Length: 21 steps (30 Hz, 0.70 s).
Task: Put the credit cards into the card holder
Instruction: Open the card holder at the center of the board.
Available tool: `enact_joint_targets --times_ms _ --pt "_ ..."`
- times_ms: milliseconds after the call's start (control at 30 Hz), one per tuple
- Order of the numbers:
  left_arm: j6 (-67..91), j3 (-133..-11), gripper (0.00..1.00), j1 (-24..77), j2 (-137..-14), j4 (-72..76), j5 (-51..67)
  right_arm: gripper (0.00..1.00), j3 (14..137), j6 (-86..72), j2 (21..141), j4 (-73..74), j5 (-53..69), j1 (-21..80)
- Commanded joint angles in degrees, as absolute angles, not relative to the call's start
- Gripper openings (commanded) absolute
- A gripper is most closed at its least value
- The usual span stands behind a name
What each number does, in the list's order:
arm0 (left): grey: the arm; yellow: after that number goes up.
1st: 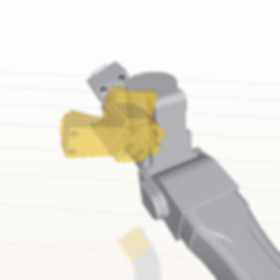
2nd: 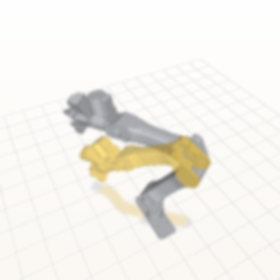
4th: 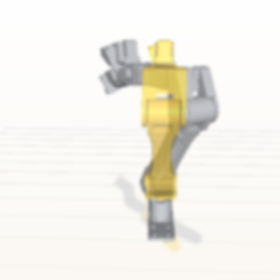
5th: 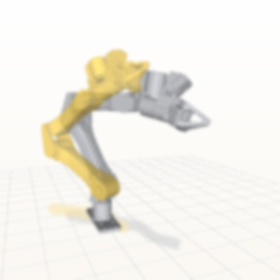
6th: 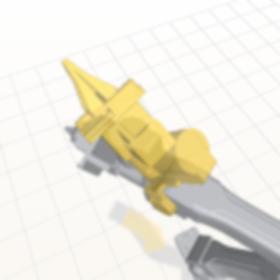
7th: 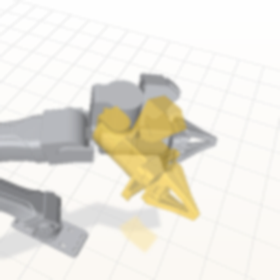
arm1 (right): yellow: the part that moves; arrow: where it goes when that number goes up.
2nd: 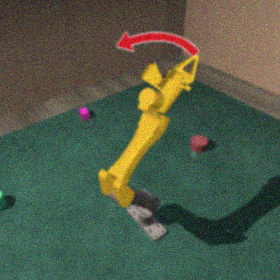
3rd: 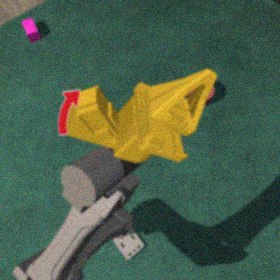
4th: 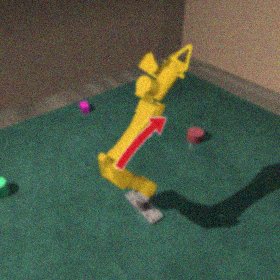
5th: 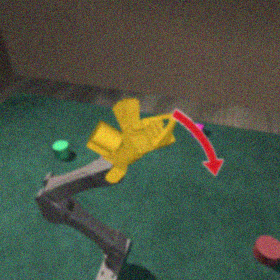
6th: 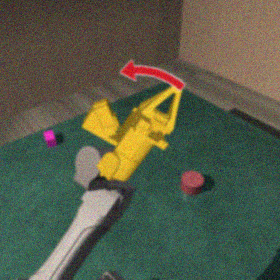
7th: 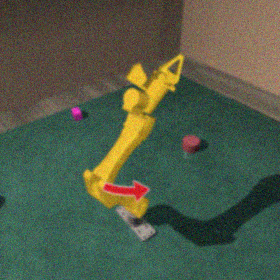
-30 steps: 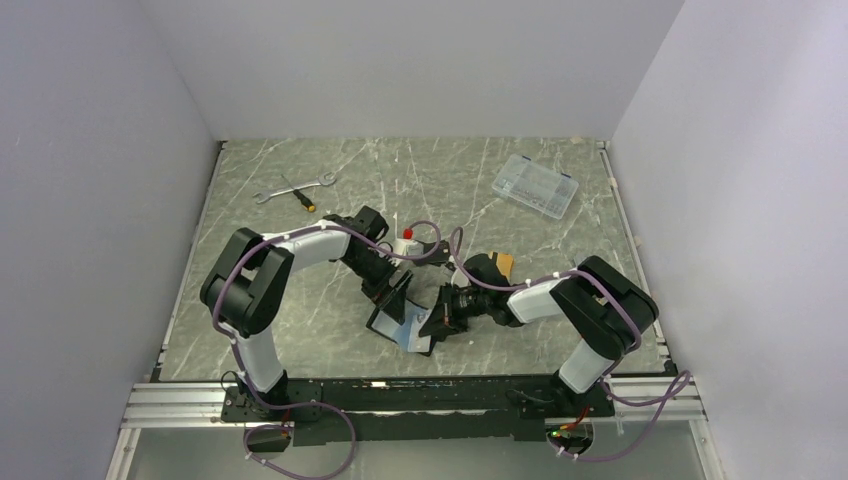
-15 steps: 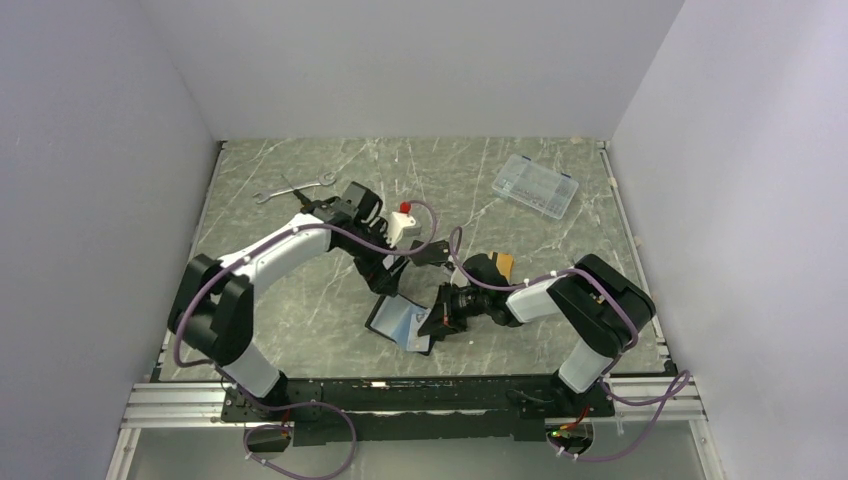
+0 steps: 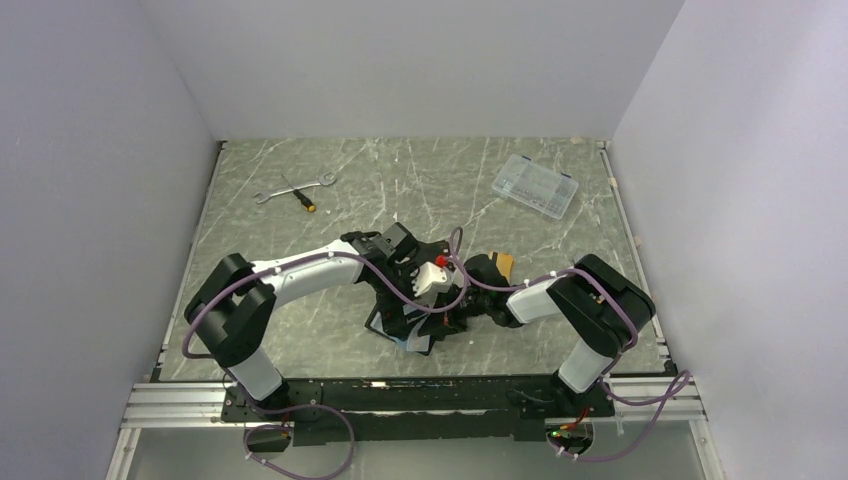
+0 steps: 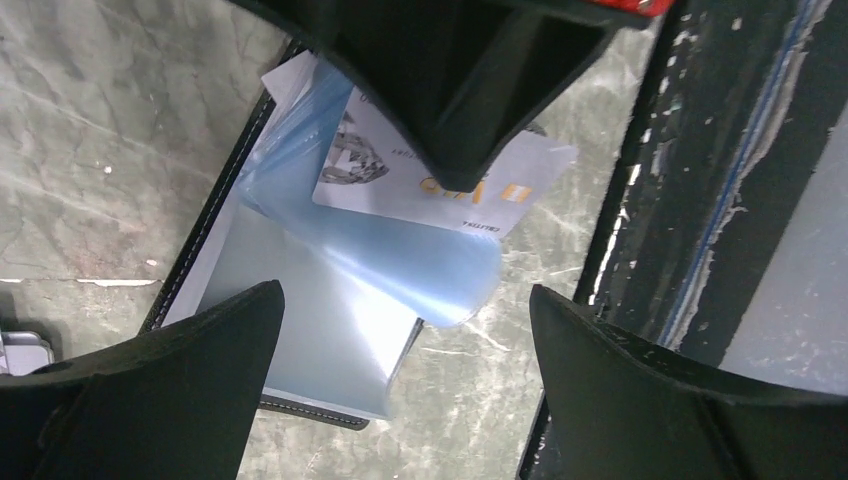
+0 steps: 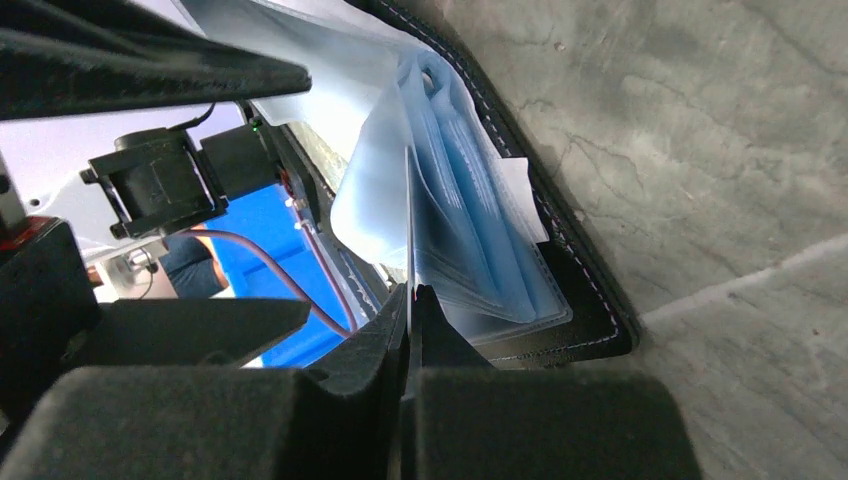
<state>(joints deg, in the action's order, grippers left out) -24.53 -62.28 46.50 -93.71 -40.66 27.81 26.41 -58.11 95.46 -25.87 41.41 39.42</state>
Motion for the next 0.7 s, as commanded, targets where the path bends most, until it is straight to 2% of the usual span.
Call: enact_joint_targets --times_ms 0,233,467,567,667 --pt "-26.35 -61.37 0.99 46.65 -94.32 -38.32 24.53 0.00 25.90 -57.00 94.22 -26.12 40.60 39.14" --pt "-24.62 -59.99 0.99 46.66 -98.77 -36.63 21.70 0.00 25.75 -57.25 94.22 -26.80 41.19 38.97" --pt "-23.58 -60.91 0.92 46.54 -102.08 -36.76 18.32 0.00 25.52 -56.60 92.00 -25.50 41.64 38.85" --pt "-23.25 -60.33 0.85 46.32 -102.07 -37.02 18.46 0.00 24.87 -56.14 90.38 -24.74 42.07 38.83" --pt "-23.20 -59.71 0.72 46.23 -102.04 -36.86 17.86 0.00 23.49 -55.74 88.13 -24.00 42.38 38.84"
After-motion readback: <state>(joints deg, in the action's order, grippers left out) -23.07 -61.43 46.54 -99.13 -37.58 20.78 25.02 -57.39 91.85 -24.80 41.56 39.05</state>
